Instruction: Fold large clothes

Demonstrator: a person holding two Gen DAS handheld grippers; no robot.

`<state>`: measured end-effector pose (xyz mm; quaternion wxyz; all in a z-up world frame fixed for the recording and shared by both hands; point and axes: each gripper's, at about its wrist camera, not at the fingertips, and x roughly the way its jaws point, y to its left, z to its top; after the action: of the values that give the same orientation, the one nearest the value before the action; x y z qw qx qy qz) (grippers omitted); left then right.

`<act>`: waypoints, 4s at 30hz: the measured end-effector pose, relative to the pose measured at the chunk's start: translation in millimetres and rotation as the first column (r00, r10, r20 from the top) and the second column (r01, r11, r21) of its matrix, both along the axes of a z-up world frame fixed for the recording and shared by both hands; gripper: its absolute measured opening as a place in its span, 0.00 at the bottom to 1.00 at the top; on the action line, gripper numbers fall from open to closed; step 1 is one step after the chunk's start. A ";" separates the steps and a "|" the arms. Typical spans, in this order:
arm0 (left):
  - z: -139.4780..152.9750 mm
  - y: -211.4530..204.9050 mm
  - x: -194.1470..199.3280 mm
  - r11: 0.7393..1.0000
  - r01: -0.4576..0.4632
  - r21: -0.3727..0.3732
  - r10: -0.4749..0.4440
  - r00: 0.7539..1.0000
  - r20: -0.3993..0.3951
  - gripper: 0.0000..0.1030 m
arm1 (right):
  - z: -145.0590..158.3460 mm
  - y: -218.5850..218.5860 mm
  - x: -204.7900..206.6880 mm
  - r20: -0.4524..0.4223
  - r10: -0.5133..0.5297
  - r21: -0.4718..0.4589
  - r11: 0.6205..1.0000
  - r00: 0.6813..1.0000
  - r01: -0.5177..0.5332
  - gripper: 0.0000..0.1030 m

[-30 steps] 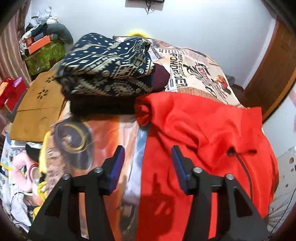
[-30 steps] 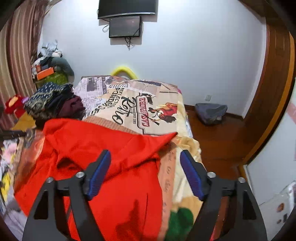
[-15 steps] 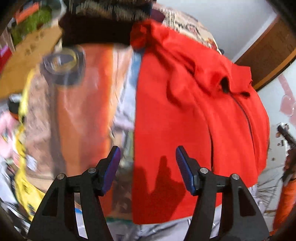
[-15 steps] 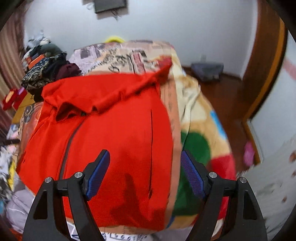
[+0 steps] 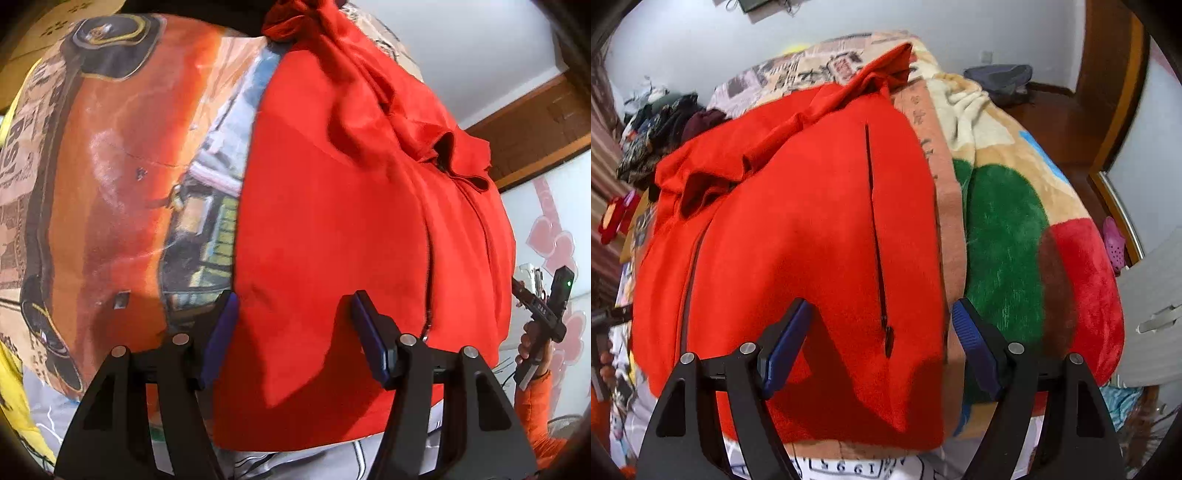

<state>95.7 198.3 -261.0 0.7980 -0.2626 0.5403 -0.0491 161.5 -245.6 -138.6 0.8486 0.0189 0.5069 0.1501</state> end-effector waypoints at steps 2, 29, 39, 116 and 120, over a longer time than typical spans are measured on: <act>3.9 -5.8 2.6 1.000 0.020 0.005 -0.020 1.000 0.021 0.45 | 0.7 3.3 -2.1 0.021 0.002 -0.010 1.000 1.000 -0.001 0.65; 151.1 -4.9 72.2 0.999 -0.052 0.005 0.045 0.906 0.421 0.05 | 89.5 20.1 37.7 0.155 0.124 0.087 0.986 0.980 -0.139 0.13; 136.0 -23.6 69.0 0.997 -0.020 0.073 -0.010 0.919 0.393 0.05 | 73.7 1.6 32.5 0.128 0.089 0.027 0.995 0.988 -0.093 0.24; 151.6 -40.8 171.3 0.938 0.004 0.347 -0.094 0.966 0.243 0.38 | 122.6 41.4 135.2 0.207 0.152 0.059 0.984 0.966 -0.168 0.36; 116.7 -60.8 182.1 0.929 0.082 0.361 -0.149 0.975 0.163 0.38 | 104.6 75.0 134.6 0.178 0.228 0.034 0.971 0.957 -0.237 0.38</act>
<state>277.8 137.5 -144.2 0.8751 -0.0775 0.4771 -0.0233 296.1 -170.6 -34.0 0.8651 -0.0307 0.4256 0.2636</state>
